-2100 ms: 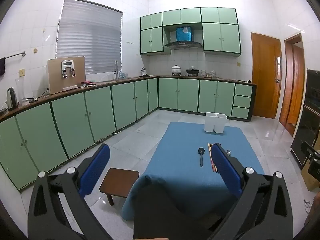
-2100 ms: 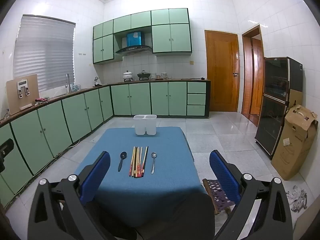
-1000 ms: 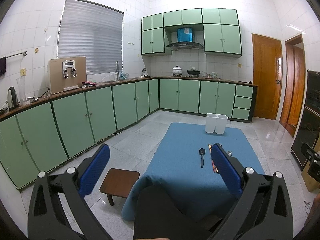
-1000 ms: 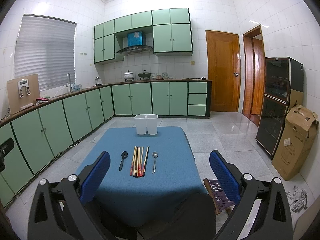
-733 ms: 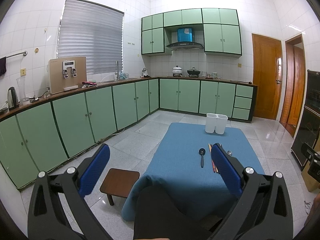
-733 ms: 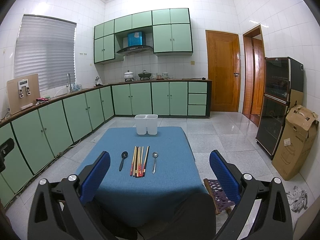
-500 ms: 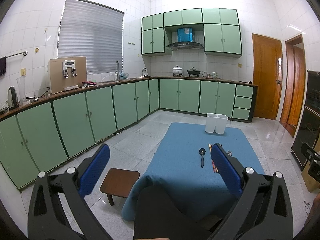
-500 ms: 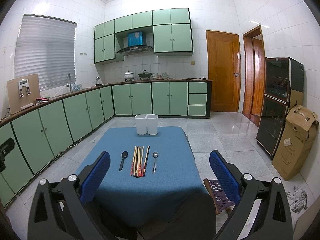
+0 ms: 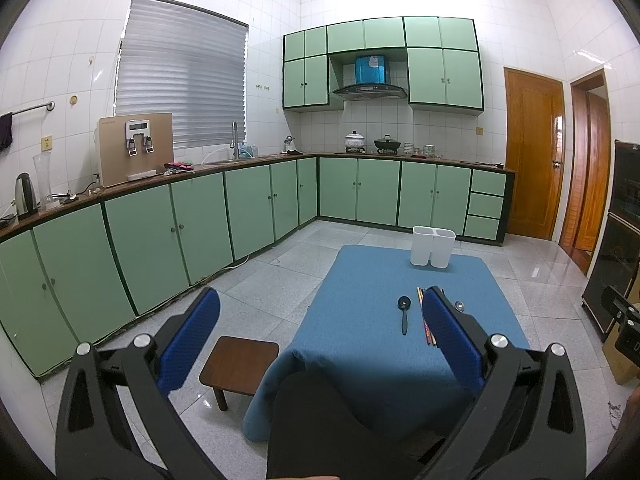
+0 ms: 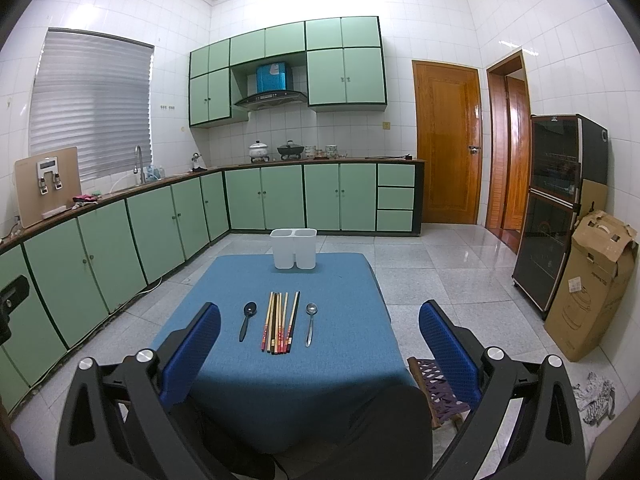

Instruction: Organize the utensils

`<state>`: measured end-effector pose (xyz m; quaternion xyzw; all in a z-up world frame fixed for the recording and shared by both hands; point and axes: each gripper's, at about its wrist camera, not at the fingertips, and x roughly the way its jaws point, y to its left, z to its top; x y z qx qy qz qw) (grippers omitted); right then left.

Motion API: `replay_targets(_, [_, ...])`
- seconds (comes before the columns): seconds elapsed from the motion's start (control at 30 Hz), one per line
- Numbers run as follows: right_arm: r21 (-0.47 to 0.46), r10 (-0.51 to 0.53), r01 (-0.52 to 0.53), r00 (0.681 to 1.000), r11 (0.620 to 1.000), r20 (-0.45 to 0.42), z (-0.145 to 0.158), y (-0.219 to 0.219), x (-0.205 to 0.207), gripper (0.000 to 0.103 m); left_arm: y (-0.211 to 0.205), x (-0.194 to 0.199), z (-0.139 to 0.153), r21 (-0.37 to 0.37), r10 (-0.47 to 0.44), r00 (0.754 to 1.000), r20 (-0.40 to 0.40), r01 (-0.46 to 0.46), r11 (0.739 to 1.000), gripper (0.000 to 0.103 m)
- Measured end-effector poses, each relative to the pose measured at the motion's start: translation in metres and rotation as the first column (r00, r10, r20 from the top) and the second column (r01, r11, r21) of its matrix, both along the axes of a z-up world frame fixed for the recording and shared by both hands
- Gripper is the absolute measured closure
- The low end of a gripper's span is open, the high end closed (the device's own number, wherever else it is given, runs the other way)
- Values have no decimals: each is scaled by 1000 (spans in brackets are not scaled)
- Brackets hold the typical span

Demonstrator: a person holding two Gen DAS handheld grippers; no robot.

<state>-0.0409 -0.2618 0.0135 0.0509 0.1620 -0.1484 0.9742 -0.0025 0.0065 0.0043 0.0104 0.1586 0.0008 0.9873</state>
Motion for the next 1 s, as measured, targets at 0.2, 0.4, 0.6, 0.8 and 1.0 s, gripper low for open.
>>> replay_targets(0.2, [1,0,0,1000,1000,0,0,0,0,6,-1,0,0,0,0,1000,0,0,1000,5])
replay_targets(0.4, [1,2,-2,1000,1000,-1,2,-2,5,6,0,0,0,-1,2,1000,1,-2,1000,5])
replay_targets(0.6, [1,2,-2,1000,1000,-1,2,-2,5,6,0,0,0,0,1,1000,1,-1,1000,5])
replay_targets(0.8, [2,2,-2,1000,1000,-4,1,1,7,6,-1,0,-1,-1,-1,1000,0,1,1000,5])
replay_targets(1.0, [1,3,-3,1000,1000,-6,-3,7,11,6,-1,0,-1,0,-3,1000,-2,3,1000,5])
